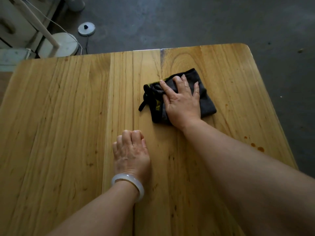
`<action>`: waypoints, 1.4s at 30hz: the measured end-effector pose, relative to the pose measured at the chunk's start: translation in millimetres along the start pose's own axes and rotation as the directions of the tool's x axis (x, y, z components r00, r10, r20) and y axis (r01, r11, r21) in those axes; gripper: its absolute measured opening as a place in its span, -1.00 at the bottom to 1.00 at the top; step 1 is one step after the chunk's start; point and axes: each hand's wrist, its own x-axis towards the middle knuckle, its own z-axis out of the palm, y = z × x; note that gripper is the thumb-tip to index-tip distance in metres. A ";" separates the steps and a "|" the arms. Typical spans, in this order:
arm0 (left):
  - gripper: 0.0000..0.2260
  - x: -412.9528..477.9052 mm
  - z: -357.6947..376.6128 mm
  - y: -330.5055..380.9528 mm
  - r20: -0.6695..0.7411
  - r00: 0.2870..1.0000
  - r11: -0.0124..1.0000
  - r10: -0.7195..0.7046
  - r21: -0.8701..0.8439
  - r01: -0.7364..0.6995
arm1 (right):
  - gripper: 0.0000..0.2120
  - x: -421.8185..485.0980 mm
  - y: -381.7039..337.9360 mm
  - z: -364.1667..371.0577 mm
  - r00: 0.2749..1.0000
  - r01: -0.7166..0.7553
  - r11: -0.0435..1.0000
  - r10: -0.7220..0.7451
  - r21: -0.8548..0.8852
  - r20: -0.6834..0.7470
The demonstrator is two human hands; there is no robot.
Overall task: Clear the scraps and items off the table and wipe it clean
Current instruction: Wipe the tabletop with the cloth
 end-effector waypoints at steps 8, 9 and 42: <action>-0.92 -1.0 2.6 -2.3 -0.054 0.998 0.999 0.033 0.025 -0.031 | -0.50 51.7 2.4 -7.9 0.991 -0.116 0.991 0.120 -0.062 0.061; -0.90 -0.8 2.1 -2.6 -0.049 0.998 0.999 0.033 0.025 -0.032 | -0.50 55.5 4.1 -9.5 0.987 -0.147 0.987 0.152 -0.068 0.062; -0.83 -0.1 -3.7 -0.3 0.081 0.997 1.000 -0.012 0.007 0.011 | -0.37 -164.8 -10.8 17.1 0.964 -0.260 0.963 0.263 0.068 -0.033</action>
